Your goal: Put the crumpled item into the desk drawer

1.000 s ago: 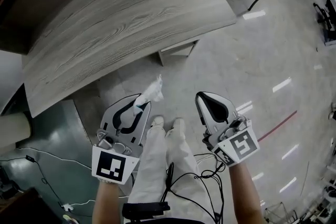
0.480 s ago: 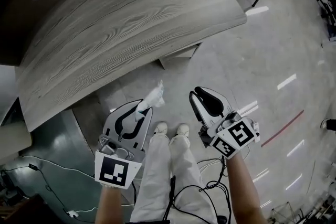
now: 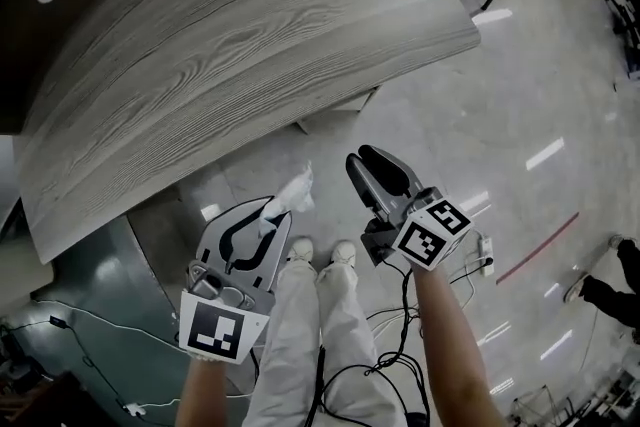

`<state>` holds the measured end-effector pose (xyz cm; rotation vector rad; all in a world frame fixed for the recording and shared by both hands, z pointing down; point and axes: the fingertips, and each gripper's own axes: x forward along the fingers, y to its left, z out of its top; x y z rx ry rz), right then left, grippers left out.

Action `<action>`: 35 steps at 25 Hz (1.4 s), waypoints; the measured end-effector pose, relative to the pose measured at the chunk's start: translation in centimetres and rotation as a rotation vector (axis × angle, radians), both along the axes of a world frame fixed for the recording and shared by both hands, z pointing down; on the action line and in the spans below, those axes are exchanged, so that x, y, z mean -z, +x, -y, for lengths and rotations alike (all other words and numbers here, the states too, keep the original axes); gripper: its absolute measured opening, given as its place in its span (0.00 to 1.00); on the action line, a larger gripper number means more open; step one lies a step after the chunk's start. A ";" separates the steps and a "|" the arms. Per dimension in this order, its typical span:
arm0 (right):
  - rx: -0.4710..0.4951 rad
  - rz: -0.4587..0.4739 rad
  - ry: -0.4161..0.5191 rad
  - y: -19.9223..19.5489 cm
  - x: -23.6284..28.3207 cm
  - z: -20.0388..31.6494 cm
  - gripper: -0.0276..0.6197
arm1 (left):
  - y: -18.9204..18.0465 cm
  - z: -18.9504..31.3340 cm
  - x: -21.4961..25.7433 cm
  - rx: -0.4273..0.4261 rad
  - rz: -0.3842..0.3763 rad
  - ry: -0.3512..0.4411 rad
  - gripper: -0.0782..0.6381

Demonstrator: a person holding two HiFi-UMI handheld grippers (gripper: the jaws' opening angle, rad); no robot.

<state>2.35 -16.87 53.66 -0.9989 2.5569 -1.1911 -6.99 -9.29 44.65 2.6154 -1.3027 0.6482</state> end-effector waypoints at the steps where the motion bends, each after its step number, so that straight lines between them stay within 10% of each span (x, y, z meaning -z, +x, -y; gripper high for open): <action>1: -0.002 0.014 -0.015 0.0 -0.6 0.5 0.23 | 0.1 0.2 -0.3 0.003 -0.003 -0.004 0.19; 21: 0.019 0.289 -0.187 -4.3 -8.8 8.3 0.42 | -0.5 2.7 -5.5 0.064 -0.010 -0.050 0.19; 35: 0.052 0.430 -0.073 -4.4 -7.6 9.9 0.44 | -0.6 2.9 -6.0 0.062 0.038 -0.025 0.19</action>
